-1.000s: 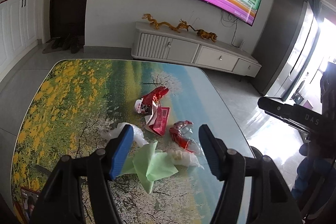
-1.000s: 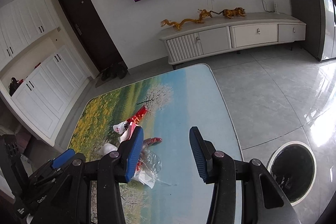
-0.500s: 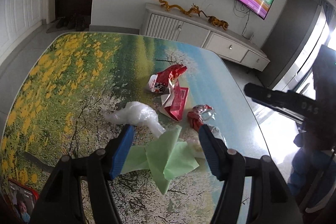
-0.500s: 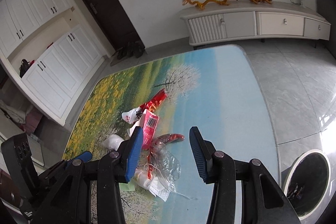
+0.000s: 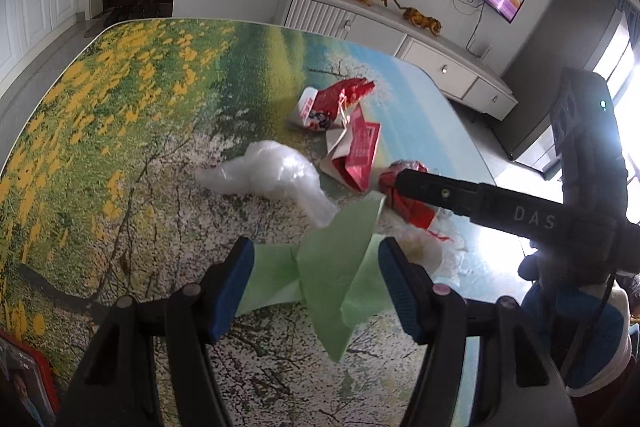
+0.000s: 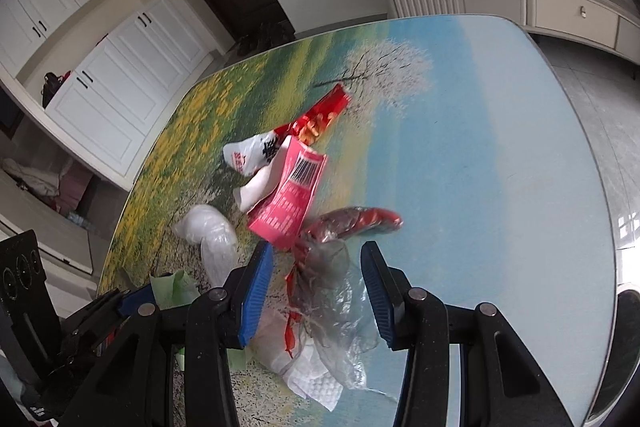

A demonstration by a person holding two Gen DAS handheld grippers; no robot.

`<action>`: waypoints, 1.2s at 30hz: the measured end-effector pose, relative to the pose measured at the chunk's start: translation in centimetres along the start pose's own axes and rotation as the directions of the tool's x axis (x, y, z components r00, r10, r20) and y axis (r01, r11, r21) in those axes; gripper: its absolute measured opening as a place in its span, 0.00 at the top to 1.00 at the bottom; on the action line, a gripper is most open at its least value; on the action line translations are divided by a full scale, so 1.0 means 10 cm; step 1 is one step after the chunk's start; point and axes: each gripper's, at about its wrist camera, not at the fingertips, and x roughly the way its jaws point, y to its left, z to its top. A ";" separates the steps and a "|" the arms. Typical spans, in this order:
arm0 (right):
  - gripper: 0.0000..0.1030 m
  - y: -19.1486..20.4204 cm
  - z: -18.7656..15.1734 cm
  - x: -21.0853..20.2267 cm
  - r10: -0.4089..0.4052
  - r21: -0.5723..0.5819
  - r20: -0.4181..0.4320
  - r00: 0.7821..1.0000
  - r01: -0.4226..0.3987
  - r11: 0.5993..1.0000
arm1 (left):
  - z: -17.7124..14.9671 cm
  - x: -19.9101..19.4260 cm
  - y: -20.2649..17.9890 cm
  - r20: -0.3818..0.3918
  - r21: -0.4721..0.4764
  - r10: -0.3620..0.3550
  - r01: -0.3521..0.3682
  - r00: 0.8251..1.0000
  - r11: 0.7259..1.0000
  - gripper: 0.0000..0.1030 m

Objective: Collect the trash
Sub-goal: 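Grasp the red foil wrapper with the right gripper while the left gripper grasps the green paper, then carry both items over the white bin and open both grippers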

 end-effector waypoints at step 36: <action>0.87 -0.44 -0.35 -1.32 -0.054 0.125 0.277 0.959 0.020 0.992 | 0.11 -0.71 -0.24 0.172 0.034 -0.048 0.042 0.984 0.999 0.71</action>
